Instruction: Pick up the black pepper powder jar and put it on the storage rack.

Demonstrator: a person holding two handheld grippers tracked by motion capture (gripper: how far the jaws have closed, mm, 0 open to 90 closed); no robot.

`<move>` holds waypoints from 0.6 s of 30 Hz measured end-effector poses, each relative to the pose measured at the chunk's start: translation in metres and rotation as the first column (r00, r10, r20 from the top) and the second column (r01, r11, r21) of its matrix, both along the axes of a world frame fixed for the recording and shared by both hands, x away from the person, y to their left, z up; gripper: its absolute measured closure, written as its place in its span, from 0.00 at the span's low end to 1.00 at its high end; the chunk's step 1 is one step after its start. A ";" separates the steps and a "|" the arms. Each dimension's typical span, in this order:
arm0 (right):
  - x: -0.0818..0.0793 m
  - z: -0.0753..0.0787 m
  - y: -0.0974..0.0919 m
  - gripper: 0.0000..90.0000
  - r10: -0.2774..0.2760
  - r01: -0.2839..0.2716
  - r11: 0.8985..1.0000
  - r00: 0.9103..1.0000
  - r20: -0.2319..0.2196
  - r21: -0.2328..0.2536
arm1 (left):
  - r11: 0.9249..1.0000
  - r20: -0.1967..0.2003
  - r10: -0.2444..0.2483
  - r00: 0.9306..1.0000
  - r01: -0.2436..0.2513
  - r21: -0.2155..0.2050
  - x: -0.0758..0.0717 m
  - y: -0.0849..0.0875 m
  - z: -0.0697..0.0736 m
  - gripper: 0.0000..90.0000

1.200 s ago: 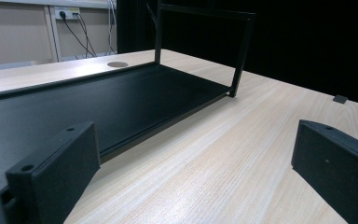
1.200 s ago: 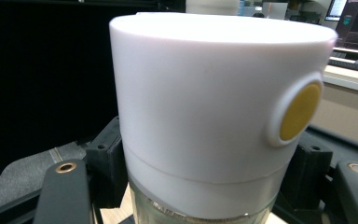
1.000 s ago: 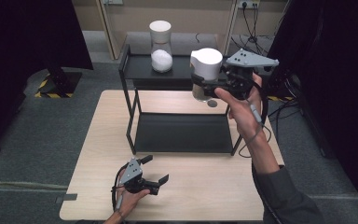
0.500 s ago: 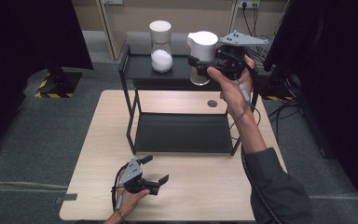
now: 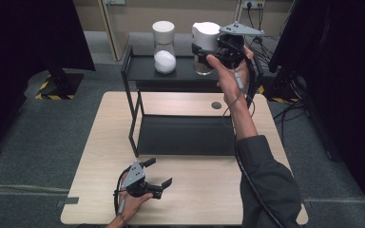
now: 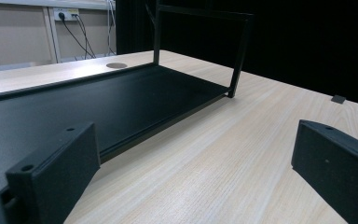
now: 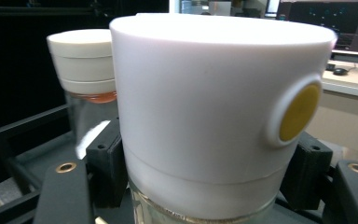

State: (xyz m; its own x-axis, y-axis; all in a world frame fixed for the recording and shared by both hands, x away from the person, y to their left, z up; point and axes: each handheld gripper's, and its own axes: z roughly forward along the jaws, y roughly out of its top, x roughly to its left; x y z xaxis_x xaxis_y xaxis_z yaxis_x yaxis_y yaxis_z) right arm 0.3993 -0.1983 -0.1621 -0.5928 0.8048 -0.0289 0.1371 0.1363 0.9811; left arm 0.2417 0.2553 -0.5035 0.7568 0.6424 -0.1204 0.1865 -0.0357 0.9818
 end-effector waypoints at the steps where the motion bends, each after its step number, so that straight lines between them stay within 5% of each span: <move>1: 0.001 0.000 0.002 0.34 -0.007 0.007 1.000 1.000 -0.002 -0.004 | 1.000 0.000 0.000 1.000 0.000 0.000 0.000 0.000 0.000 0.00; 18: 0.017 -0.011 0.020 0.34 -0.067 0.067 0.998 0.998 -0.002 -0.018 | 1.000 0.001 -0.003 1.000 0.003 -0.001 0.000 0.000 -0.001 0.00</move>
